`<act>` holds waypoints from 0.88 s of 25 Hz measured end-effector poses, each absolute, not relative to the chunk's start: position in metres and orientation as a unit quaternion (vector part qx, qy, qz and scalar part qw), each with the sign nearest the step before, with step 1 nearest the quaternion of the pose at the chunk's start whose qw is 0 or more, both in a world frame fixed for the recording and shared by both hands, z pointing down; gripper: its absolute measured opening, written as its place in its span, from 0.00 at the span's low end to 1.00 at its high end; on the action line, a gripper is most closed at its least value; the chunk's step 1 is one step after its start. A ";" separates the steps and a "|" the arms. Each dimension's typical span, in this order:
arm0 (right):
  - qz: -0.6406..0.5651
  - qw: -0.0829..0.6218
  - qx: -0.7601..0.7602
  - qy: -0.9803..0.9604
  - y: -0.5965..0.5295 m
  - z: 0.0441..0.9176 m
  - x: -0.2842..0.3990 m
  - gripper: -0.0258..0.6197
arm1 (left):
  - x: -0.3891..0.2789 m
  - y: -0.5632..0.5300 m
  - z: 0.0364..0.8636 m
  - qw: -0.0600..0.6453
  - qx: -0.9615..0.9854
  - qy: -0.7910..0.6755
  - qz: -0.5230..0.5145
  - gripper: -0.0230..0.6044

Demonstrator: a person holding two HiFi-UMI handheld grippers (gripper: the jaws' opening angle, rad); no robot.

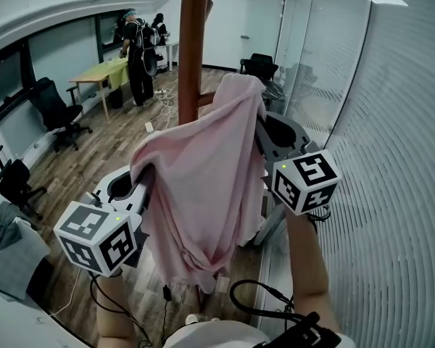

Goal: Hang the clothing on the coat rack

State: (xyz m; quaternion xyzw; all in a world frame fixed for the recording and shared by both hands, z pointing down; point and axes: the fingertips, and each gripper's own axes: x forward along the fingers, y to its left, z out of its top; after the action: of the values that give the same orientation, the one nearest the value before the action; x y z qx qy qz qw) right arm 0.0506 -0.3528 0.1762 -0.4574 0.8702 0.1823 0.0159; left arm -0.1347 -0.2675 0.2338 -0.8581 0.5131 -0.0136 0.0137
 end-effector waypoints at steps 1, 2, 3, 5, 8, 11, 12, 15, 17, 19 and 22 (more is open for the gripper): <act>0.183 0.016 -0.458 0.870 -0.352 0.177 0.049 0.10 | -0.136 -0.268 0.238 0.010 -0.860 0.511 -0.013 0.08; 0.183 0.016 -0.458 0.870 -0.351 0.179 0.047 0.10 | -0.138 -0.267 0.241 0.007 -0.861 0.509 -0.011 0.08; 0.183 0.016 -0.458 0.870 -0.349 0.180 0.046 0.10 | -0.139 -0.267 0.245 0.006 -0.862 0.507 -0.010 0.08; 0.185 0.017 -0.458 0.869 -0.346 0.183 0.046 0.10 | -0.141 -0.265 0.250 0.004 -0.863 0.505 -0.006 0.08; 0.186 0.019 -0.458 0.869 -0.342 0.186 0.051 0.10 | -0.136 -0.263 0.254 0.004 -0.865 0.501 0.001 0.08; 0.187 0.020 -0.458 0.869 -0.338 0.187 0.050 0.10 | -0.134 -0.260 0.256 0.008 -0.870 0.493 0.004 0.08; 0.187 0.021 -0.459 0.868 -0.336 0.187 0.049 0.10 | -0.134 -0.260 0.256 0.009 -0.872 0.490 0.005 0.08; 0.188 0.021 -0.463 0.866 -0.333 0.188 0.050 0.10 | -0.131 -0.257 0.258 0.010 -0.877 0.480 0.007 0.08; 0.187 0.020 -0.465 0.865 -0.331 0.190 0.050 0.10 | -0.129 -0.253 0.261 0.008 -0.883 0.469 0.010 0.08; 0.187 0.020 -0.467 0.864 -0.328 0.193 0.053 0.10 | -0.126 -0.249 0.264 0.003 -0.889 0.458 0.018 0.08; 0.189 0.017 -0.471 0.862 -0.323 0.194 0.057 0.10 | -0.122 -0.246 0.266 0.000 -0.895 0.446 0.022 0.08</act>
State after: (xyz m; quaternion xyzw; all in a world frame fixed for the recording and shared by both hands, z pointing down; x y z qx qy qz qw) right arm 0.0567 -0.3226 0.1943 -0.4707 0.8616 0.1891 0.0167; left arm -0.1221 -0.2456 0.2657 -0.8947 0.4461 0.0216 0.0000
